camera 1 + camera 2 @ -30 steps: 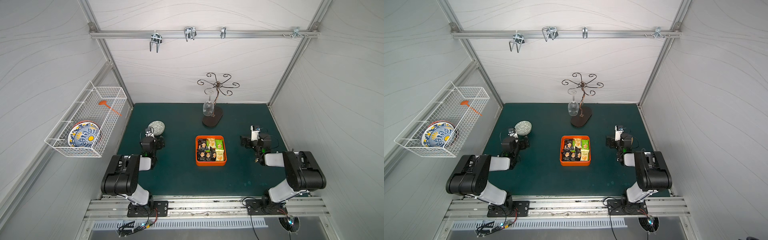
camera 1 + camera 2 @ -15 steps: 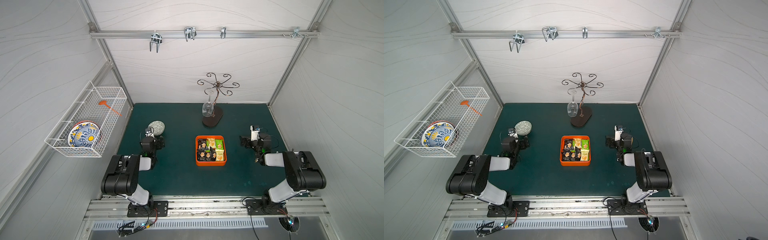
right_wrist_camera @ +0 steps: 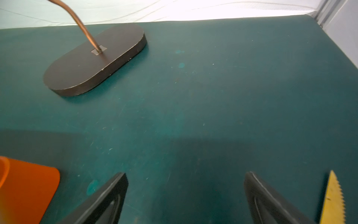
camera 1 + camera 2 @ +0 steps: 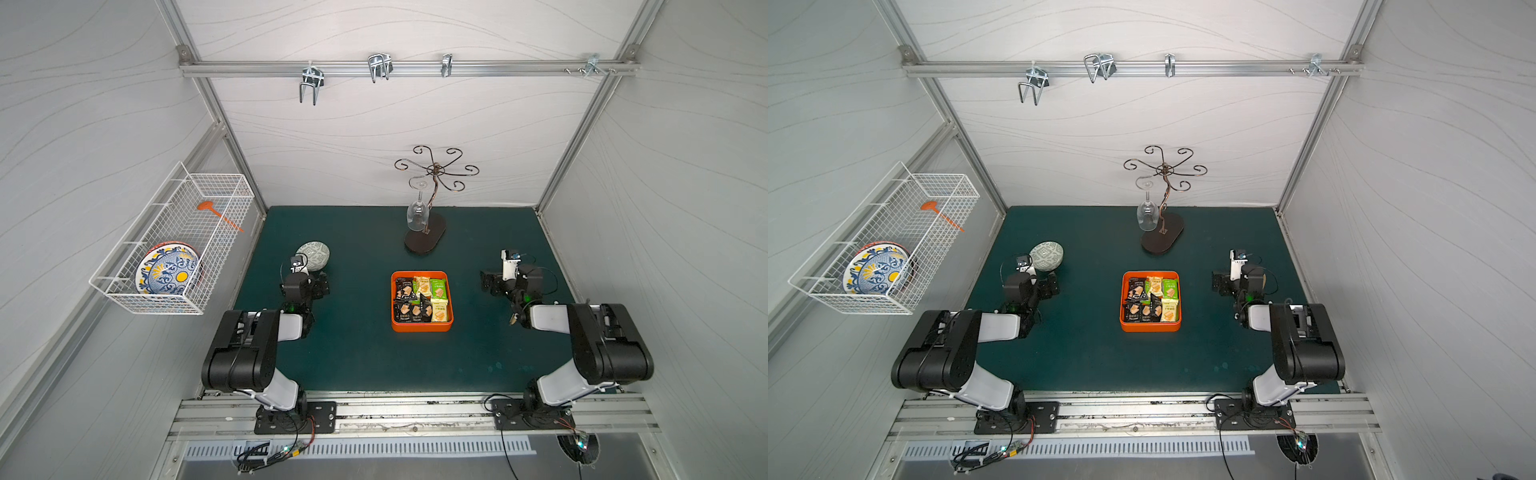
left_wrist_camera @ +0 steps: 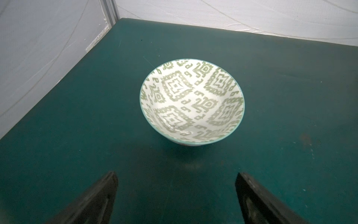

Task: Take the cookies out of the storage box
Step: Pick up the cookie from the storage box.

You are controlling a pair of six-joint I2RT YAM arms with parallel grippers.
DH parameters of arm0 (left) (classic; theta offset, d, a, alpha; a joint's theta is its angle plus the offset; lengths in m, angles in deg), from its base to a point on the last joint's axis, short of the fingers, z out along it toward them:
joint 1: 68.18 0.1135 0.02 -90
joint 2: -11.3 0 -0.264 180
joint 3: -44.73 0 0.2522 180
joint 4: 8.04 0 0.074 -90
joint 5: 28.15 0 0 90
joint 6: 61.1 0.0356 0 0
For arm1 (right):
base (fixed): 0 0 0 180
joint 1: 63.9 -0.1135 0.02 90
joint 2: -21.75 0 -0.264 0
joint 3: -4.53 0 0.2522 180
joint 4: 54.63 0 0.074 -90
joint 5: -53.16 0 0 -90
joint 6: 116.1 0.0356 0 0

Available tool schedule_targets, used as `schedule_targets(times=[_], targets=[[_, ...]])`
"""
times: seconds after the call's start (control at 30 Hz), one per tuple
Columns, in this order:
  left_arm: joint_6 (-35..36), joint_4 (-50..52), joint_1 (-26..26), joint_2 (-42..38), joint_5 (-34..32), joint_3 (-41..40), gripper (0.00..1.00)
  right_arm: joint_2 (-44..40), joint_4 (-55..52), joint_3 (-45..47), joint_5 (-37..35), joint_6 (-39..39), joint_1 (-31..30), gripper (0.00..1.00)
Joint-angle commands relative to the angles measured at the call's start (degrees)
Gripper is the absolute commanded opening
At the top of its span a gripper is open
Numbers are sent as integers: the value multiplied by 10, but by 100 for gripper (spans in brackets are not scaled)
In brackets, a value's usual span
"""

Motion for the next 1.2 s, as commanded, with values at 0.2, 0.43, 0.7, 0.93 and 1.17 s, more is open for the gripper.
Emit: schedule_targets(times=[0.2,0.43,0.7,0.93,1.17], targets=[[-112,370,-52,-104,-69,192,99,-44,-426,-219,-33,155,-49,99],[-292,570,-96,-124,-33,246,99,-20,-644,-351,25,200,-142,93],[-305,617,-155,-224,35,206,99,12,-794,-458,36,291,-285,83],[-339,657,-161,-242,141,181,99,56,-723,-461,14,340,-350,75],[-316,714,-160,-211,233,208,99,142,-723,-510,-45,346,-392,66]])
